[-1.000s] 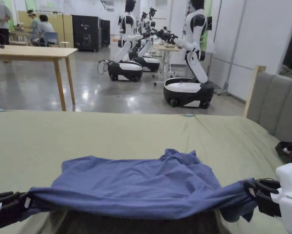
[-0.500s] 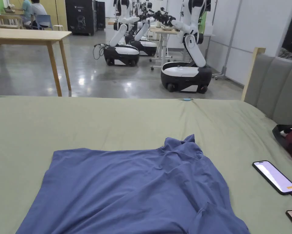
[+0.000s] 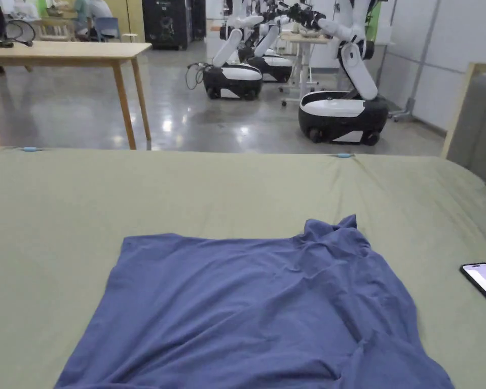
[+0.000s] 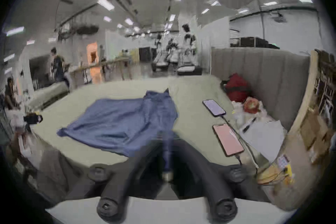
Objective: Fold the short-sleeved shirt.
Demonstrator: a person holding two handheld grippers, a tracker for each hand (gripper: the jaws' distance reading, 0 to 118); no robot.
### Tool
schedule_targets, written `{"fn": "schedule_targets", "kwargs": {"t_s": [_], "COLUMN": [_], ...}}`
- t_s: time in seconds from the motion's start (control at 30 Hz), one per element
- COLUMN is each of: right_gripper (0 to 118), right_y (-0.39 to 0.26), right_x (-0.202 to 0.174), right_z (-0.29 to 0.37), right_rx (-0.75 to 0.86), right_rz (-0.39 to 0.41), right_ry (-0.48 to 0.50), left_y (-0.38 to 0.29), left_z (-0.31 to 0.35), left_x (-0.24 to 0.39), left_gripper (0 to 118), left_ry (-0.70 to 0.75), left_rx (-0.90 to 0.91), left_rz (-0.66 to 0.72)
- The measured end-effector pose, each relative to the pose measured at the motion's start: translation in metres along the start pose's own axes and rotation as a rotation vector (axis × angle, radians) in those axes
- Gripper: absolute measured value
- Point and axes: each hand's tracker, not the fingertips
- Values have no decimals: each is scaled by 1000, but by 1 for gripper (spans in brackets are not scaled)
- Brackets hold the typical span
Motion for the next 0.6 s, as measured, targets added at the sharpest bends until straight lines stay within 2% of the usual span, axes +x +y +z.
{"fn": "schedule_targets", "kwargs": {"t_s": [0.03,0.1,0.3,0.33,0.37,0.4,0.43,0.47,0.5,0.6], "right_gripper": [0,0,0,0,0,0,0,0,0,0], "right_y": [-2,5,12,13,14,14,14,14,13,12], "right_x": [-2,-14,-38,-42,-44,-49,-53,-57,-53,-59], "right_z": [2,5,-8,-10,-11,-13,-14,-17,-17,-20], "right_rx": [5,-3,-18,-20,-24,-28,-30,-36,-47,-74], "right_rz": [-13,21,76,73,74,77,80,82,73,63], "right_ry": [-18,24,57,65,71,73,75,78,93,96], "left_y": [9,8,6,5,4,2,-3,-8,-10,-21], "left_z": [8,14,-24,-37,-48,-61,-75,-86,-95,-124], "left_x": [11,16,8,4,0,-4,0,-3,-6,-20], "left_gripper": [0,0,2,14,38,93,116,117,113,109], "left_ry": [9,-61,-30,-45,-72,-104,-128,-150,-181,-127], "left_rx": [21,-13,-75,-106,-147,-180,-217,-269,-239,-326], "left_rz": [5,66,26,33,43,41,34,12,-2,-57]}}
